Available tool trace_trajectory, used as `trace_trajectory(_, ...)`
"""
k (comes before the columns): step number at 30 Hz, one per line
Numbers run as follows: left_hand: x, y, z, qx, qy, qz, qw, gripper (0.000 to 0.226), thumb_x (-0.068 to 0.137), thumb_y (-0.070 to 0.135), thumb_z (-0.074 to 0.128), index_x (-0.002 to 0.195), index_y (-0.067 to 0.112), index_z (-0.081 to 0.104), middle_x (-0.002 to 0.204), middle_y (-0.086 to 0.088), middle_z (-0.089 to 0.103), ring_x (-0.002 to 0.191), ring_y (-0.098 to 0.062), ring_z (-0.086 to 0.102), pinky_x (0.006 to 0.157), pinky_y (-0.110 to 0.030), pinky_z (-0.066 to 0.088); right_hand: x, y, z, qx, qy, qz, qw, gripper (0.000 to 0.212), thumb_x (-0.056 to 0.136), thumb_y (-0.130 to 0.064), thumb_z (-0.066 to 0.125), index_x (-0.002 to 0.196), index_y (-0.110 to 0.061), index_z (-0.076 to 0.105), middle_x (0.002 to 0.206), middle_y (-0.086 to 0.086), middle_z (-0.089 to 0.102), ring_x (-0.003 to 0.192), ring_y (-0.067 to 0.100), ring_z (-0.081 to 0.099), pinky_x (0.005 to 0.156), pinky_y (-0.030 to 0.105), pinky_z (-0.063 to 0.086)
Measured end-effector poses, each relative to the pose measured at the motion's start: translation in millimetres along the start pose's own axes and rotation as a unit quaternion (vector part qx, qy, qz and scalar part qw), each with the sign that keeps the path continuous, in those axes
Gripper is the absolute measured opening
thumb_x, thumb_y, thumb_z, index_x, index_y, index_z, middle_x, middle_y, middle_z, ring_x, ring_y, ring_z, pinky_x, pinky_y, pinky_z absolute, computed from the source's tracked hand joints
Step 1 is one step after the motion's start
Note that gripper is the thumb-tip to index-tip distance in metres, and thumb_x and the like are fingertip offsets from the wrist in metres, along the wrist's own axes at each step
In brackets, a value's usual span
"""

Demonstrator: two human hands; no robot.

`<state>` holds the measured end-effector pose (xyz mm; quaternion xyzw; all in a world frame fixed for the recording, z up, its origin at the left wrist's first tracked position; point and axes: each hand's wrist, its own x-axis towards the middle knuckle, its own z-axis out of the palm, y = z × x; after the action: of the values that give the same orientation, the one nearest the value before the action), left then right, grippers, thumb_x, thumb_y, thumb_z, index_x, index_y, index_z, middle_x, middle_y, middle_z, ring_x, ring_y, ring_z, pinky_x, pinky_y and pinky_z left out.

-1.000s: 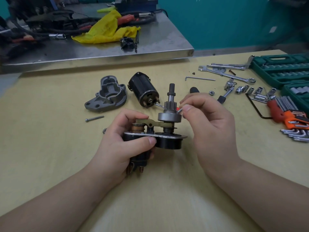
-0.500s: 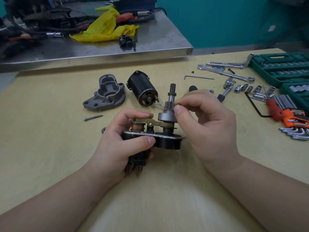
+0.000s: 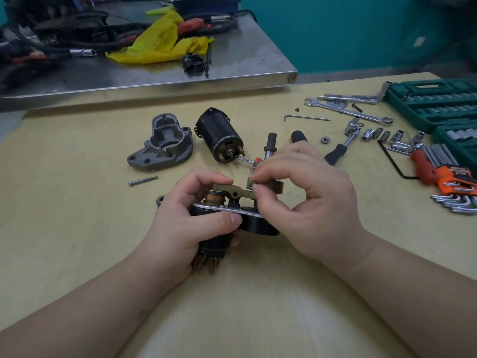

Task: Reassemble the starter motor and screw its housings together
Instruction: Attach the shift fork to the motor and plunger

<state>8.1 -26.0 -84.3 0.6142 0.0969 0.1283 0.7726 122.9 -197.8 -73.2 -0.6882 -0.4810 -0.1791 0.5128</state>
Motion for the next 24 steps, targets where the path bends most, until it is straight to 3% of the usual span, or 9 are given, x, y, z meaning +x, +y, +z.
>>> trace_trajectory(6, 0, 0, 2, 0.012, -0.001, -0.013, 1.000, 0.050, 0.060, 0.014, 0.087, 0.107, 0.020, 0.073, 0.095, -0.012, 0.071, 0.073, -0.032, 0.072, 0.061, -0.041, 0.061, 4, 0, -1, -0.013, -0.063, 0.035, 0.997, 0.008, 0.086, -0.010, 0.083, 0.090, -0.017, 0.085, 0.106, -0.002, 0.071, 0.108, 0.027, 0.057, 0.089, 0.024, 0.043)
trace_trajectory(14, 0, 1, 4, 0.036, -0.005, -0.015, 0.999, 0.046, 0.064, -0.001, 0.087, 0.104, 0.018, 0.074, 0.092, -0.011, 0.073, 0.072, -0.033, 0.072, 0.061, -0.042, 0.063, 9, 1, -9, -0.048, -0.117, 0.026, 0.992, 0.008, 0.087, -0.014, 0.086, 0.090, -0.022, 0.085, 0.113, -0.002, 0.071, 0.115, 0.028, 0.056, 0.097, 0.032, 0.044)
trace_trajectory(19, 0, 3, 5, 0.037, -0.018, -0.020, 0.999, 0.048, 0.060, 0.012, 0.088, 0.105, 0.017, 0.073, 0.090, -0.014, 0.072, 0.069, -0.031, 0.071, 0.063, -0.044, 0.063, 11, 1, -13, -0.059, -0.163, 0.013, 0.985, 0.008, 0.088, -0.014, 0.086, 0.091, -0.022, 0.085, 0.114, -0.004, 0.070, 0.118, 0.022, 0.055, 0.099, 0.043, 0.045)
trace_trajectory(24, -1, 2, 6, 0.049, -0.025, -0.012, 0.998, 0.046, 0.061, 0.007, 0.089, 0.104, 0.019, 0.074, 0.087, -0.010, 0.074, 0.068, -0.028, 0.071, 0.062, -0.041, 0.062, 14, 4, -17, -0.036, -0.209, 0.017, 0.977, 0.008, 0.088, -0.014, 0.084, 0.092, -0.021, 0.084, 0.110, -0.004, 0.070, 0.115, 0.020, 0.057, 0.098, 0.035, 0.046)
